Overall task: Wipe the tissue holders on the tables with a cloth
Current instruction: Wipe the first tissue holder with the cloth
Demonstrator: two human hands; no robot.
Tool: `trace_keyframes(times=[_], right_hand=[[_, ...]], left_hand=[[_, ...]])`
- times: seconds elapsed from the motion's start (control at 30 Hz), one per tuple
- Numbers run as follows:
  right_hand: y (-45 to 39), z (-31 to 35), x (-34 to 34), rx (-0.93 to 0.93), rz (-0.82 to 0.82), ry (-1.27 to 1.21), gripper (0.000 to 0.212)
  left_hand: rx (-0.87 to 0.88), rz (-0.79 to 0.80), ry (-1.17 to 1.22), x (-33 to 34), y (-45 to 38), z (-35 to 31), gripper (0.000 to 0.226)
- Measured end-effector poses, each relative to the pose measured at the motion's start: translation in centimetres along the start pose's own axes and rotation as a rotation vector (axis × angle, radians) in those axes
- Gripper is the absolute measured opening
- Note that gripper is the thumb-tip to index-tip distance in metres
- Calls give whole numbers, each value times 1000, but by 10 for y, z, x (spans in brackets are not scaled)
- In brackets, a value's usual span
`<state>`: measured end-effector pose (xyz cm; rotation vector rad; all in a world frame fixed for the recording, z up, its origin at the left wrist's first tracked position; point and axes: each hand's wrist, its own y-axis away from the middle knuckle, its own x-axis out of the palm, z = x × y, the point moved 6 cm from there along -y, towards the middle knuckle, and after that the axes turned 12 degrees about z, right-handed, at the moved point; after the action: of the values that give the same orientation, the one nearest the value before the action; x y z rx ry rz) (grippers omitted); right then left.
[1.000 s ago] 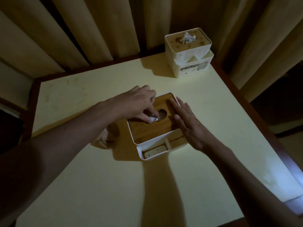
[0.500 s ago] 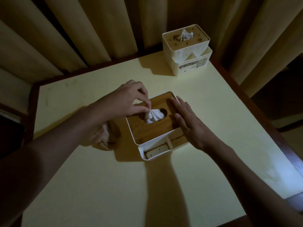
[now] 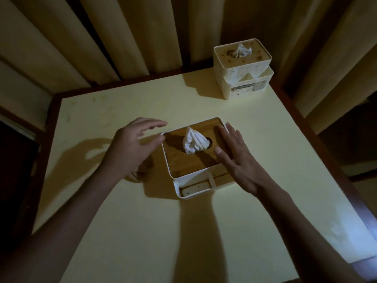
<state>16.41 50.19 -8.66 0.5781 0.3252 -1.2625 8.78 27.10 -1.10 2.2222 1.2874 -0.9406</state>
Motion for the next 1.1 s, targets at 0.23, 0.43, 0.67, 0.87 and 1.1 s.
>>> trace_keyframes(times=[0.23,0.43,0.67,0.87,1.1], right_hand=[[-4,4,-4,26,-11,238,77],[-4,7,-5,56,-22,325,78],[13,27,-10,125,-141,412,67],[52,121,42,-139,-292,201,58],[-36,145,172,-51,154,381,60]], left_hand=[[-442,-38,-86,36,62,107,67],[-409,-98,-150,54,60,104,56],[-525,-329,315,36,82,91,13],[-547,-544,758,1,144,114,19],[-630,-589,686,-49,179,170,24]])
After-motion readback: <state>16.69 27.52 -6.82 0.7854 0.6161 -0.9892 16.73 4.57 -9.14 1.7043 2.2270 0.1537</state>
